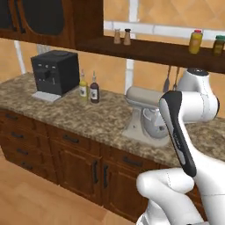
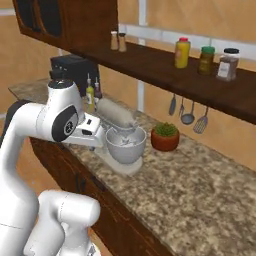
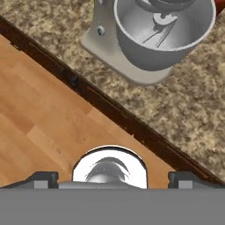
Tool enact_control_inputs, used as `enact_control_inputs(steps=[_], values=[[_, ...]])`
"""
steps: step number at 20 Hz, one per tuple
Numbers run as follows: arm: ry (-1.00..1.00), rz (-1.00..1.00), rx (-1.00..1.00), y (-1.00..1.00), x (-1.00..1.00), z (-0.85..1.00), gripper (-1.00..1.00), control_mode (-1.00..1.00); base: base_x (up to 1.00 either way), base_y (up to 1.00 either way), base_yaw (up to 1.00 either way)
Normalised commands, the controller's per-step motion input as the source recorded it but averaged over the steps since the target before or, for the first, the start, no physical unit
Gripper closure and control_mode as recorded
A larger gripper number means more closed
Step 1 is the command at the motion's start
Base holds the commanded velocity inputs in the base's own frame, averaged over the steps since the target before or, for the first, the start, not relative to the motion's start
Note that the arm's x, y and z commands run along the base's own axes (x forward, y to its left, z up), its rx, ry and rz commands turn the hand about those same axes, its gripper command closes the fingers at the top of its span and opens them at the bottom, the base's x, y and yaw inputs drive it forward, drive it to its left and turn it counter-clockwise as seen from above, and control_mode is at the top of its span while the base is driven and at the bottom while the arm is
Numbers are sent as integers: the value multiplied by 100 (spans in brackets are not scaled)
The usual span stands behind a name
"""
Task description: Navigate to the electric kettle.
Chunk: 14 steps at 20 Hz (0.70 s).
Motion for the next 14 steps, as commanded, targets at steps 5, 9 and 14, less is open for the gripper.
enact_control_inputs(steps=[5, 9, 14], values=[[0, 0, 0, 0, 0, 0, -100, 100, 15, 71, 72], [0, 0, 0, 0, 0, 0, -100, 100, 5, 71, 73], [0, 0, 0, 0, 0, 0, -100, 100, 3, 70, 67]])
